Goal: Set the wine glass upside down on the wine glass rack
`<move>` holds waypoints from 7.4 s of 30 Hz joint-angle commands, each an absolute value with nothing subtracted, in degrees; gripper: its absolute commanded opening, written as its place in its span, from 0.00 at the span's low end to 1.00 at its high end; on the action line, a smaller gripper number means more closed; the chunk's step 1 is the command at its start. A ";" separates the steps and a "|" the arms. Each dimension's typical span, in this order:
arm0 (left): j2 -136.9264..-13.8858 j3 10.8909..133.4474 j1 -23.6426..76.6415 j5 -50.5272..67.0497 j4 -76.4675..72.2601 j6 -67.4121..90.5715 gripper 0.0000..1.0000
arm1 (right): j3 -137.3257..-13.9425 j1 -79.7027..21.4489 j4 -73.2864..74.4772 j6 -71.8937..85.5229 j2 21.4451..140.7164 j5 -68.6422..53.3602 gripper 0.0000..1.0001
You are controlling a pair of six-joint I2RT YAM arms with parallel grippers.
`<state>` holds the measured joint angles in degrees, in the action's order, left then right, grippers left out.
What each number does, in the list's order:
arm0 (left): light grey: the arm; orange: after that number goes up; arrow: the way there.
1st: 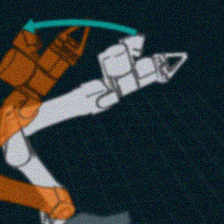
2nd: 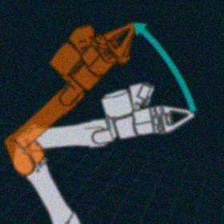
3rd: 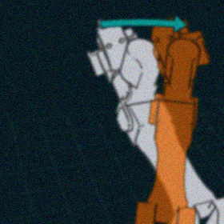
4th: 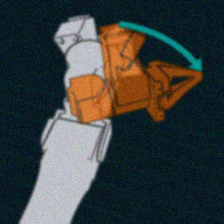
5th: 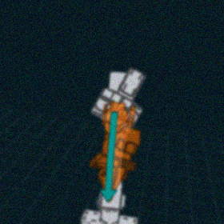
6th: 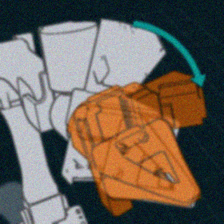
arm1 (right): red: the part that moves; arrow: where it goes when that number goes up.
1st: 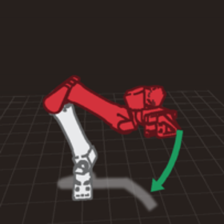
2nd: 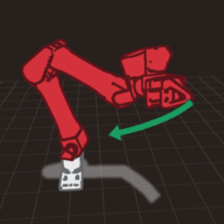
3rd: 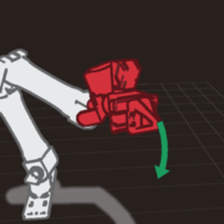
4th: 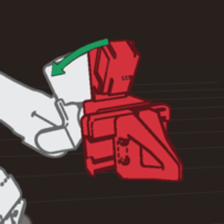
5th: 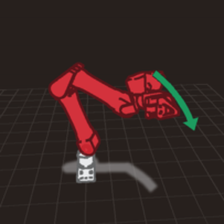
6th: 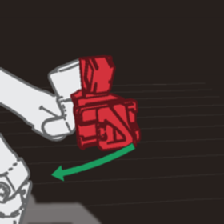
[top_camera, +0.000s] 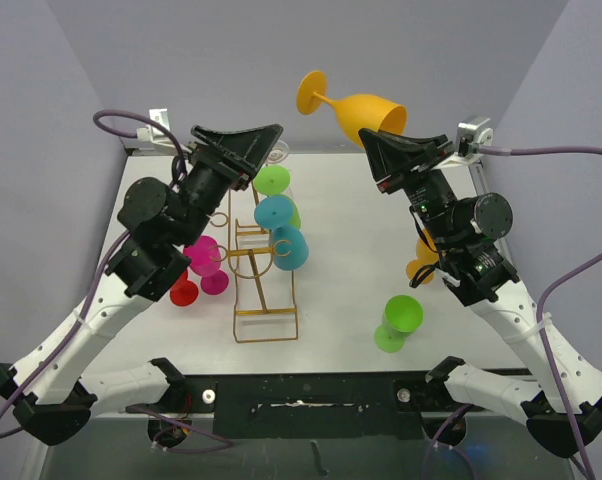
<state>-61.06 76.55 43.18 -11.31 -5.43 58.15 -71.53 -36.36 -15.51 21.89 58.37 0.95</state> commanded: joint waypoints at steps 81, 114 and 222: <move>-65.06 85.79 25.16 -6.22 -12.04 57.85 0.00 | -64.16 -44.89 -18.33 28.35 49.54 -0.61 0.63; -58.57 67.46 5.71 3.52 -8.00 14.14 0.00 | -49.51 -34.36 -9.95 26.51 48.41 10.92 0.64; -64.00 46.23 1.05 28.24 -26.90 4.13 0.58 | -48.38 -33.97 -9.10 29.37 45.30 6.24 0.66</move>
<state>-68.03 46.72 1.39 32.10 -29.04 5.50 -47.75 -34.15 -8.05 29.17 46.30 6.42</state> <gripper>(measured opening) 0.577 0.653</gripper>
